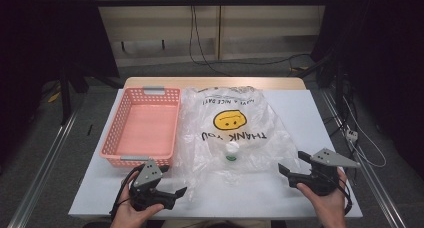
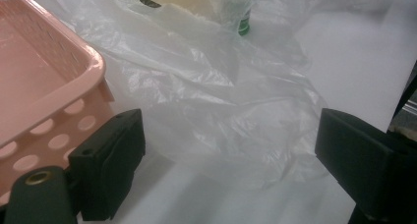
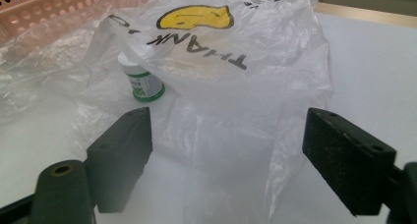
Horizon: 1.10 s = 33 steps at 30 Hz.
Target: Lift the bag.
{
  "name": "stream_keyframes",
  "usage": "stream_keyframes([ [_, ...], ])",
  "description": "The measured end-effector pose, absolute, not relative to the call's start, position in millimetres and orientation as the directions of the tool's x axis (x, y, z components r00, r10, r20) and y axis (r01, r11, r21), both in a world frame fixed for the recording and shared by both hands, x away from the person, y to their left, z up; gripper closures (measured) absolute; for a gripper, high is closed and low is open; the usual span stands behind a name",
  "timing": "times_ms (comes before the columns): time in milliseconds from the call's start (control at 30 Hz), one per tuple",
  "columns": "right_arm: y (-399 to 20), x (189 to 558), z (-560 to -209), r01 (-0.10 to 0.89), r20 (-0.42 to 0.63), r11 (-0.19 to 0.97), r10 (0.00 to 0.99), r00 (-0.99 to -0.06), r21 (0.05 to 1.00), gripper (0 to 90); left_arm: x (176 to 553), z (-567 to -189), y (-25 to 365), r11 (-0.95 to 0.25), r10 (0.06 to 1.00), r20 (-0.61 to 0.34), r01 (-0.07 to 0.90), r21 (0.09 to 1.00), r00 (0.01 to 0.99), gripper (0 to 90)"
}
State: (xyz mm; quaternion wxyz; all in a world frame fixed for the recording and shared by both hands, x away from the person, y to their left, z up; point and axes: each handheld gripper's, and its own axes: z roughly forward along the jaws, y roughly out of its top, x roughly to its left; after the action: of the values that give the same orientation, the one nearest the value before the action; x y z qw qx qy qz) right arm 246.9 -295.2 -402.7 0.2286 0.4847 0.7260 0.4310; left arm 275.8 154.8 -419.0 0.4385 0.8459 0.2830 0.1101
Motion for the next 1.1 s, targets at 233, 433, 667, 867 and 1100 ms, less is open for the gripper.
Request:
stream_keyframes([
  [233, -303, 234, -412, 0.554, 0.115, 0.181, 0.882, -0.457, 0.813, 19.6, 266, -418, 151, -0.493, 0.544, -0.045, 0.362, 0.791, 0.838, 10.4],
  [433, -305, 224, -421, 0.579, 0.112, 0.21, 0.875, -0.471, 0.788, 25.0, 258, -420, 143, -0.53, 0.496, -0.015, 0.317, 0.787, 0.868, 11.4],
  [667, -296, 227, -430, 0.596, 0.066, 0.316, 0.845, -0.53, 0.738, 40.8, 261, -436, 129, -0.633, 0.434, 0.023, 0.287, 0.719, 0.9, 17.6],
  [867, -292, 236, -440, 0.648, 0.045, 0.355, 0.855, -0.516, 0.674, 49.9, 269, -444, 127, -0.673, 0.425, 0.023, 0.299, 0.677, 0.905, 30.9],
  [1100, -289, 243, -449, 0.679, 0.035, 0.402, 0.846, -0.532, 0.614, 62.7, 283, -449, 135, -0.657, 0.462, -0.036, 0.369, 0.658, 0.886, 56.1],
])
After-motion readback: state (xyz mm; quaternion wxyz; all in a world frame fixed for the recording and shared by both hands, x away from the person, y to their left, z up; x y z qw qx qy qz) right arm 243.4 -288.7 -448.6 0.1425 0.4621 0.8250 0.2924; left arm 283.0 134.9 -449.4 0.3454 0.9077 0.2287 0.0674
